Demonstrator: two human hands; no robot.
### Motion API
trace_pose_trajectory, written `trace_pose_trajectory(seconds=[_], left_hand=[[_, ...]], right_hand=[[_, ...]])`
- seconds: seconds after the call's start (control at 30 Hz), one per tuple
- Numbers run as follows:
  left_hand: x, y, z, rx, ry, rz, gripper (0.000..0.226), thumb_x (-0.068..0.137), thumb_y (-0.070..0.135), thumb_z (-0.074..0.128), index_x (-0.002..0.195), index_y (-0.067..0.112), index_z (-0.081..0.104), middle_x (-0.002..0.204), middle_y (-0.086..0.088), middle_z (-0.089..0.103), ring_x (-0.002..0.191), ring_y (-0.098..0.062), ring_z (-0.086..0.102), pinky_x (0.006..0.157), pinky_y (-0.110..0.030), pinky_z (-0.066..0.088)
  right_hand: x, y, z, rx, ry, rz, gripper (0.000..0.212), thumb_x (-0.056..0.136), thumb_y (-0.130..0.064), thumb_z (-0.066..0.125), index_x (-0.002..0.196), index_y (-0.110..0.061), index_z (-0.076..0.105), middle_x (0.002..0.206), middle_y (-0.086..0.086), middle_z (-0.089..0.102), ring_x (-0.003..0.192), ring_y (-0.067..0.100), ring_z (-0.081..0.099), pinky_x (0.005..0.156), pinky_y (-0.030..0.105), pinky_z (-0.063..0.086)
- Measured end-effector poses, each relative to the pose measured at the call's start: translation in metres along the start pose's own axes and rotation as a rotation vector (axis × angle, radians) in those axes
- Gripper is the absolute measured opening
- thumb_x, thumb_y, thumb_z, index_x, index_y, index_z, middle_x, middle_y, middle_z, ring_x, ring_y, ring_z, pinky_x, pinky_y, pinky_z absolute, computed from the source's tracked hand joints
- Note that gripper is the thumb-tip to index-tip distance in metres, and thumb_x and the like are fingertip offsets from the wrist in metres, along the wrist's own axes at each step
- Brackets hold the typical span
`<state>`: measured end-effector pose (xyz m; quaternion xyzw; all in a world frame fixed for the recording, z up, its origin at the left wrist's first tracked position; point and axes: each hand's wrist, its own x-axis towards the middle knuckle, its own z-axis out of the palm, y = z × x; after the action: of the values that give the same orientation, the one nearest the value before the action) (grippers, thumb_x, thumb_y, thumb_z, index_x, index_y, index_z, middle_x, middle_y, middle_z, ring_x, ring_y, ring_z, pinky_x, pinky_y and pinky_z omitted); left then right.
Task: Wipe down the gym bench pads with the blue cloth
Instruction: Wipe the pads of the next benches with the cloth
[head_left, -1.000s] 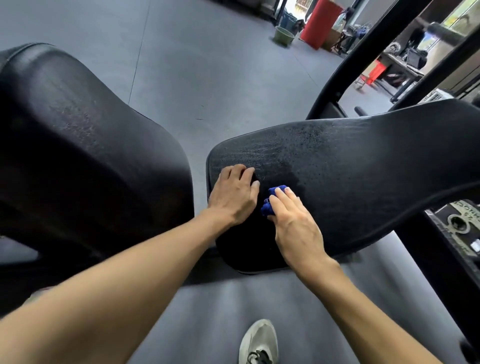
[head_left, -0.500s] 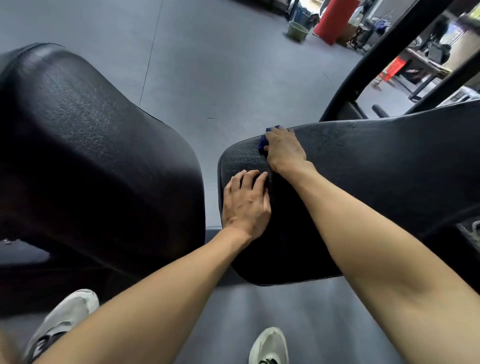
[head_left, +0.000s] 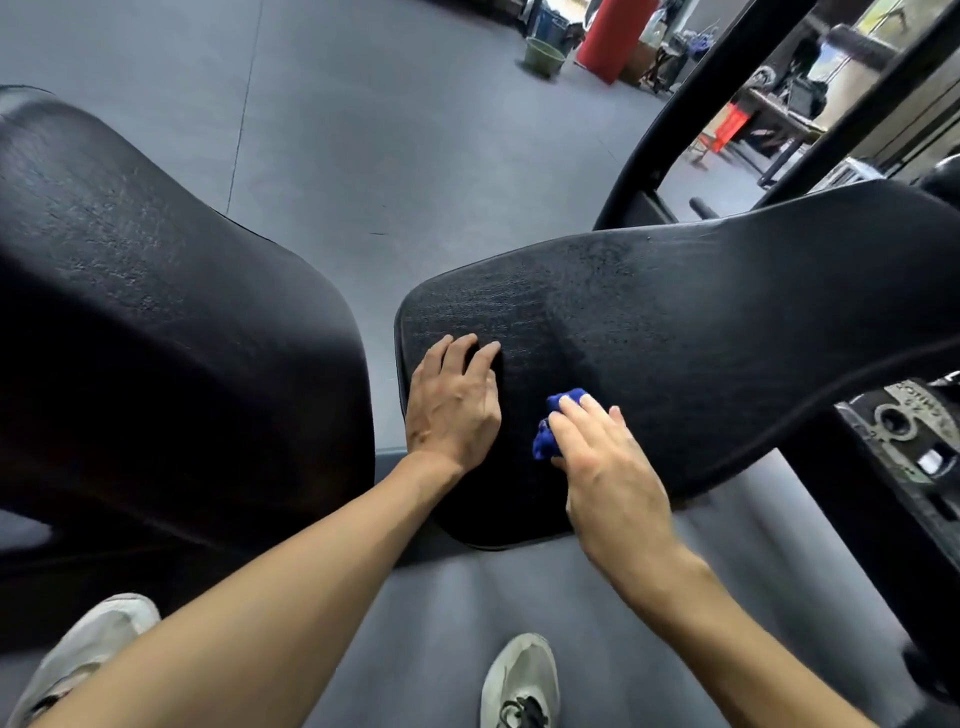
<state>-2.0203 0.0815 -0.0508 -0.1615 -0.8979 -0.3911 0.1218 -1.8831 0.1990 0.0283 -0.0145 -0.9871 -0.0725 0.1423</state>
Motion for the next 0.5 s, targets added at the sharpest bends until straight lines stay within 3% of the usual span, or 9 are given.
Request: trace_pose_trajectory(seconds=[0.1,0.2,0.37,0.5], left_hand=[[0.001,0.0,0.0,-0.003,0.017,-0.01,0.051,0.095,0.034,0.033,0.136,0.027,0.062,0.144,-0.001,0.056,0.139,-0.027,0.043,0.113,-0.046,0.038],[0.001,0.001,-0.001,-0.004,0.026,-0.005,0.051,0.096,0.035,0.032,0.136,0.028,0.062,0.143,0.0,0.056,0.139,-0.026,0.042,0.113,-0.045,0.038],[0.001,0.001,-0.001,-0.012,0.072,-0.006,0.045,0.095,0.03,0.039,0.131,0.027,0.065,0.138,0.001,0.058,0.136,-0.024,0.044,0.109,-0.041,0.037],[0.002,0.002,-0.002,-0.008,0.062,-0.005,0.043,0.095,0.029,0.042,0.13,0.028,0.066,0.137,0.003,0.058,0.135,-0.023,0.044,0.107,-0.04,0.036]], right_hand=[[0.058,0.009,0.014,0.005,-0.084,0.01,0.032,0.086,-0.001,0.069,0.118,-0.002,0.066,0.137,0.016,0.061,0.134,0.035,0.051,0.115,0.051,0.033],[0.138,0.013,0.022,-0.009,-0.186,0.03,0.016,0.093,-0.007,0.06,0.108,-0.01,0.064,0.133,0.01,0.058,0.133,0.029,0.045,0.117,0.045,0.025],[0.246,0.005,0.034,-0.035,-0.232,0.045,0.025,0.094,-0.009,0.053,0.112,-0.013,0.07,0.122,0.008,0.063,0.12,0.029,0.051,0.108,0.04,0.036],[0.253,0.0,0.027,-0.028,-0.244,0.055,0.026,0.095,-0.009,0.052,0.108,-0.016,0.073,0.114,0.009,0.067,0.114,0.031,0.054,0.105,0.041,0.04]])
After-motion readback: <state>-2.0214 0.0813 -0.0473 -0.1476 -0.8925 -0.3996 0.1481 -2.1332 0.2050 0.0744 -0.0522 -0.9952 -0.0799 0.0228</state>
